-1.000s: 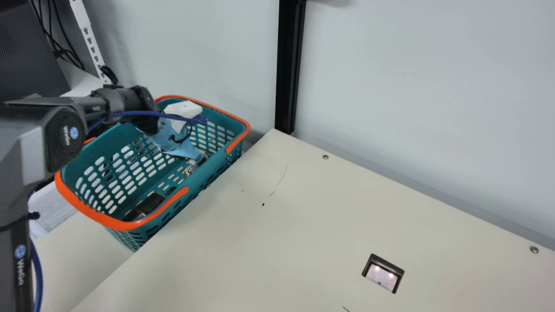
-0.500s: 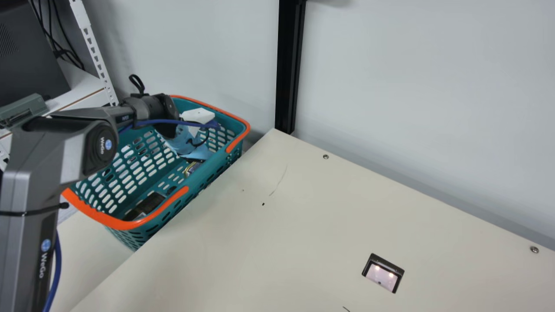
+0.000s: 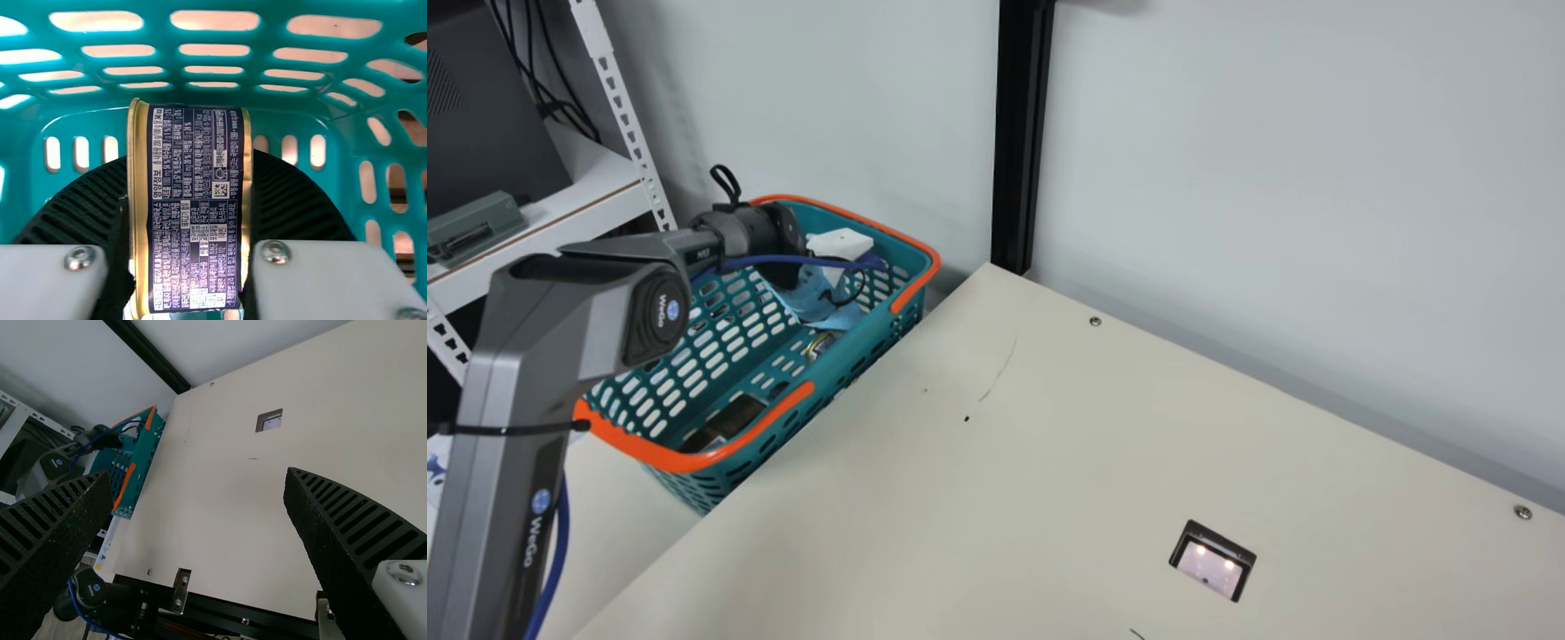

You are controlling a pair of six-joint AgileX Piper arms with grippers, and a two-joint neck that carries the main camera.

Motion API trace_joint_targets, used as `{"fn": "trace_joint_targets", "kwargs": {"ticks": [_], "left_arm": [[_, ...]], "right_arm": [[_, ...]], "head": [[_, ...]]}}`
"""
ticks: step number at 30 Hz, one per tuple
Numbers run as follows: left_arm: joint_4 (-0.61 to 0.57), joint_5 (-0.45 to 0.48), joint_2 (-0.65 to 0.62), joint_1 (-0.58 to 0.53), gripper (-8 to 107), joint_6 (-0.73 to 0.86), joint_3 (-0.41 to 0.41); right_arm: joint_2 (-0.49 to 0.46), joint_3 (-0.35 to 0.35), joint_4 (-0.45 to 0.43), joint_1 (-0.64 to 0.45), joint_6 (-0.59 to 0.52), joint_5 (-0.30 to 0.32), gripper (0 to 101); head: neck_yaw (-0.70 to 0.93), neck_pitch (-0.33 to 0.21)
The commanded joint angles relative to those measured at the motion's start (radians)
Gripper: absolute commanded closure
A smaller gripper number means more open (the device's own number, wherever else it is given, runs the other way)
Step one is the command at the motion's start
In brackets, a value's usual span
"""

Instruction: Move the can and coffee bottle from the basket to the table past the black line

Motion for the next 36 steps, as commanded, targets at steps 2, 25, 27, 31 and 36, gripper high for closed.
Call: {"fn": "trace_joint_targets", "kwargs": {"ticks": [2,25,27,31,36], "left_arm": [[-0.034,-0.035,-0.051,0.007,89,0.033,0.059],[-0.569,-0.21,-0.824,0.109,89,0.346,0.633],[-0.589,-0.204,-0.894,0.108,89,0.314,0.666],[-0.606,-0.179,-1.019,0.104,89,0.217,0.716],[-0.59,-0.094,-1.152,0.099,89,0.045,0.759]], "right_arm": [[0.0,0.0,0.0,0.0,0.0,0.0,0],[0.0,0.0,0.0,0.0,0.0,0.0,0],[0.0,0.0,0.0,0.0,0.0,0.0,0],[0.0,0.0,0.0,0.0,0.0,0.0,0],[0.0,0.0,0.0,0.0,0.0,0.0,0]], "head": [[0.011,-0.027],[0.011,-0.027],[0.011,-0.027],[0.011,-0.027],[0.011,-0.027]]}}
